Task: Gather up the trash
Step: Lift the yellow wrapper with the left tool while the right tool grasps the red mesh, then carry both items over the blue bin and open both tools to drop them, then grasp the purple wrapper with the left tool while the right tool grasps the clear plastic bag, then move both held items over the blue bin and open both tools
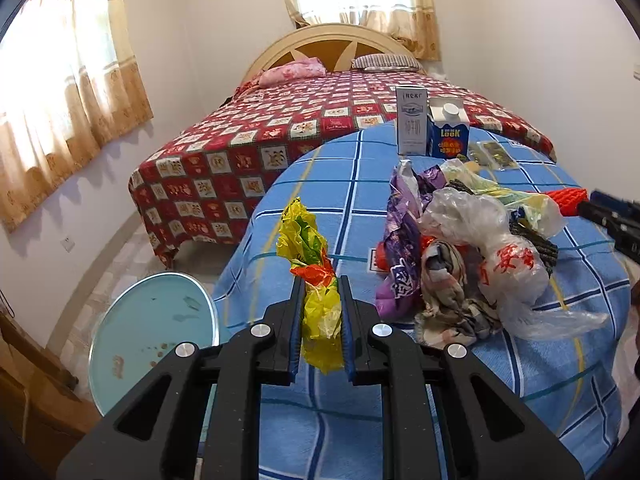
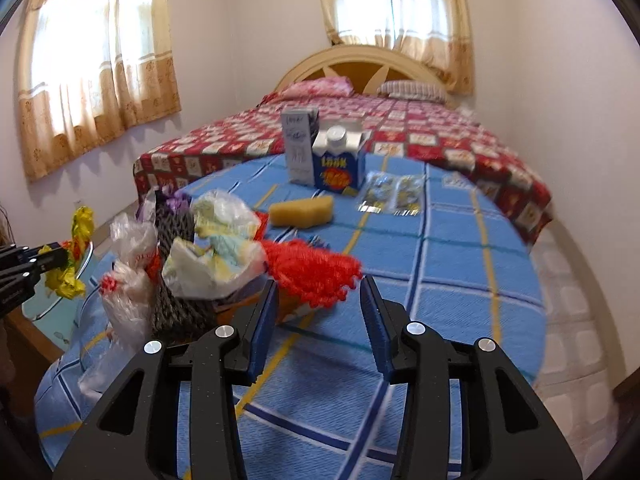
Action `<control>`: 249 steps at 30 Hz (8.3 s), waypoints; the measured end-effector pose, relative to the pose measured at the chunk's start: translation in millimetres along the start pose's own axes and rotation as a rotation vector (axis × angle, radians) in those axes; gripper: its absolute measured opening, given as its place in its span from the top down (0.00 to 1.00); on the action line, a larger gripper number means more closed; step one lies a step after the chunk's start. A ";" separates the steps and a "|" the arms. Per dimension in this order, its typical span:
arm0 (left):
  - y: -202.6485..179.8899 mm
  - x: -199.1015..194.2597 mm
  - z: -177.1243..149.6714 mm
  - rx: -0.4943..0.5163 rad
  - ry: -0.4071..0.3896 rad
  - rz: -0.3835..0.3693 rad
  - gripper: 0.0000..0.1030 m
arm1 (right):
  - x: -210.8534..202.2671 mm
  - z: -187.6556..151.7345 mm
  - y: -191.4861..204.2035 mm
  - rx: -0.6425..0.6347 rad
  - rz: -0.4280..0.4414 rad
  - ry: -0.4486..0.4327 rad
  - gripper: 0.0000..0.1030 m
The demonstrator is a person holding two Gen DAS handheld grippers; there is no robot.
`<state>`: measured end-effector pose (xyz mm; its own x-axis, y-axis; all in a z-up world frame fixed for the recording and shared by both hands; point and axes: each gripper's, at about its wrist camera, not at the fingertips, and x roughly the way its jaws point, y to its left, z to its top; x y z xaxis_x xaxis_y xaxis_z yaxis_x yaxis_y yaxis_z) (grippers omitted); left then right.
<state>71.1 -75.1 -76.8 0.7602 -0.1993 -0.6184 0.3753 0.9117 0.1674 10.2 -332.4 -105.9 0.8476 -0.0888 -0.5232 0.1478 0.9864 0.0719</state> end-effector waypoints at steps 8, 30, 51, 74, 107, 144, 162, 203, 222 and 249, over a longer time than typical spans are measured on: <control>5.8 -3.8 -1.5 0.002 -0.001 0.010 0.85 | 21.4 6.6 -0.7 -0.024 -0.012 0.022 0.56; 35.4 0.8 -7.3 -0.022 0.020 0.081 0.85 | 60.5 34.1 3.5 -0.038 0.020 0.115 0.55; 69.2 -21.2 -13.5 -0.030 0.011 0.159 0.85 | -8.0 49.5 12.7 0.009 0.018 -0.120 0.83; 147.9 -13.4 -38.9 -0.097 0.123 0.322 0.84 | 43.2 71.3 199.0 -0.259 0.260 -0.073 0.83; 189.7 5.6 -49.3 -0.137 0.184 0.370 0.83 | 81.6 49.6 322.5 -0.463 0.376 0.025 0.83; 126.2 12.6 -59.2 -0.113 0.192 0.275 0.21 | 9.2 44.0 181.3 -0.289 0.163 -0.087 0.34; 44.0 24.4 -36.4 -0.022 0.156 0.160 0.20 | 50.7 15.9 48.7 -0.057 0.034 0.092 0.48; 0.7 17.6 9.6 0.074 0.036 0.020 0.84 | 7.6 11.2 22.2 -0.001 0.100 -0.013 0.79; 107.8 -3.8 -26.8 -0.018 0.117 0.265 0.84 | 19.5 48.9 153.8 -0.225 0.241 -0.023 0.79; 199.9 -9.2 -62.8 -0.131 0.197 0.432 0.84 | 69.4 47.5 286.9 -0.430 0.356 0.047 0.79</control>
<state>105.8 131.4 -85.8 0.7117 0.2670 -0.6498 -0.0316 0.9362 0.3500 135.6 -62.1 -81.2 0.7822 0.2561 -0.5680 -0.3727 0.9229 -0.0970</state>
